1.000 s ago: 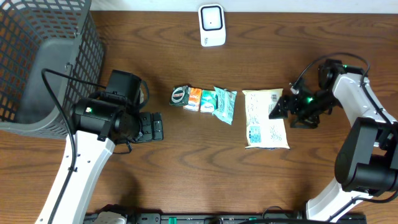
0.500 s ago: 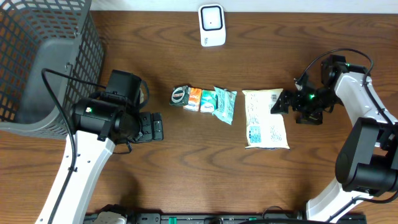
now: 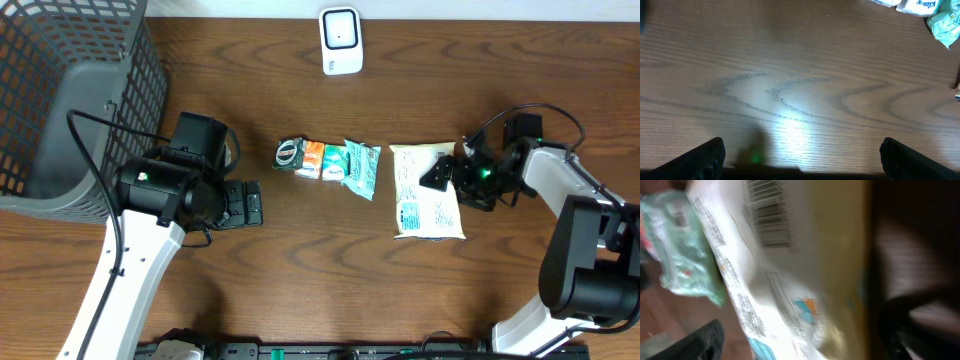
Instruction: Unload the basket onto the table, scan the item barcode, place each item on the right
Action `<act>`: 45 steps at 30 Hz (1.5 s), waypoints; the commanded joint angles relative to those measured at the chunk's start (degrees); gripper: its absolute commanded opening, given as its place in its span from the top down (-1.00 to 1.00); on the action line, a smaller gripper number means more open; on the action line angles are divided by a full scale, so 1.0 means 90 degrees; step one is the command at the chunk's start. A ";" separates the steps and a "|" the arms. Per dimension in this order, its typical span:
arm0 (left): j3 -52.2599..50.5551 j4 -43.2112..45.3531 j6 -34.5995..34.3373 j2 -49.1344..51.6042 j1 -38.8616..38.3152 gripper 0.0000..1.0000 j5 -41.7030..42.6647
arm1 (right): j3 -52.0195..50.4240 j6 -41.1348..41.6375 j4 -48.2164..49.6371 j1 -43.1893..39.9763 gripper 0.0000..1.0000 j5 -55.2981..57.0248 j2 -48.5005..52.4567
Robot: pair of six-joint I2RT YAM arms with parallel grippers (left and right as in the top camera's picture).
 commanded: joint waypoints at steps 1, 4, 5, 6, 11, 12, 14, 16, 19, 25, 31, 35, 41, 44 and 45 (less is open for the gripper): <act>-0.0024 -0.0017 -0.0058 0.0022 0.0024 -0.96 0.0056 | -0.0709 0.0396 0.0425 0.0289 -0.75 0.0170 0.0401; -0.0024 -0.0017 -0.0058 0.0022 0.0024 -0.96 0.0056 | -0.0950 0.0644 0.0879 0.0459 -0.27 0.0168 0.0401; -0.0024 -0.0017 -0.0058 0.0022 0.0022 -0.95 0.0056 | -0.0984 0.0697 0.0954 0.0493 -0.01 0.0170 0.0401; -0.0024 -0.0017 -0.0058 0.0022 0.0024 -0.96 0.0056 | -0.0996 0.0736 0.0991 0.0522 0.40 0.0168 0.0401; -0.0024 -0.0017 -0.0058 0.0022 0.0024 -0.94 0.0056 | -0.0906 0.0869 0.0969 0.0503 0.98 -0.0051 0.0401; -0.0024 -0.0017 -0.0058 0.0022 0.0024 -0.96 0.0056 | -0.0852 0.0865 0.0911 0.0486 0.98 -0.0136 0.0401; -0.0024 -0.0017 -0.0058 0.0022 0.0024 -0.95 0.0056 | -0.0699 0.0750 0.0733 0.0471 0.98 -0.0287 0.0398; -0.0024 -0.0017 -0.0058 0.0022 0.0024 -0.95 0.0056 | -0.0442 0.0447 0.0374 0.0469 0.98 -0.0442 0.0386; -0.0024 -0.0017 -0.0058 0.0022 0.0024 -0.96 0.0056 | 0.0010 -0.0126 -0.0289 0.0478 0.98 -0.0658 0.0277; -0.0024 -0.0015 -0.0056 0.0022 0.0024 -0.96 0.0056 | 0.0707 -0.1338 -0.1389 0.0622 0.98 -0.1426 -0.0248; -0.0024 -0.0017 -0.0058 0.0022 0.0024 -0.96 0.0056 | 0.0867 -0.1877 -0.1610 0.0969 0.98 -0.1508 -0.0952; -0.0024 -0.0017 -0.0058 0.0022 0.0024 -0.96 0.0056 | 0.0935 -0.1877 -0.1600 0.1095 0.98 -0.1705 -0.1418; -0.0024 -0.0017 -0.0058 0.0022 0.0024 -0.96 0.0056 | 0.0940 -0.1877 -0.1110 0.1515 0.98 -0.2599 -0.1950; -0.0024 -0.0017 -0.0058 0.0022 0.0024 -0.96 0.0056 | 0.0940 -0.1999 -0.1049 0.1904 0.98 -0.2594 -0.1972; -0.0024 -0.0015 -0.0056 0.0022 0.0024 -0.95 0.0056 | 0.0940 -0.2127 -0.1061 0.2050 0.98 -0.2586 -0.1970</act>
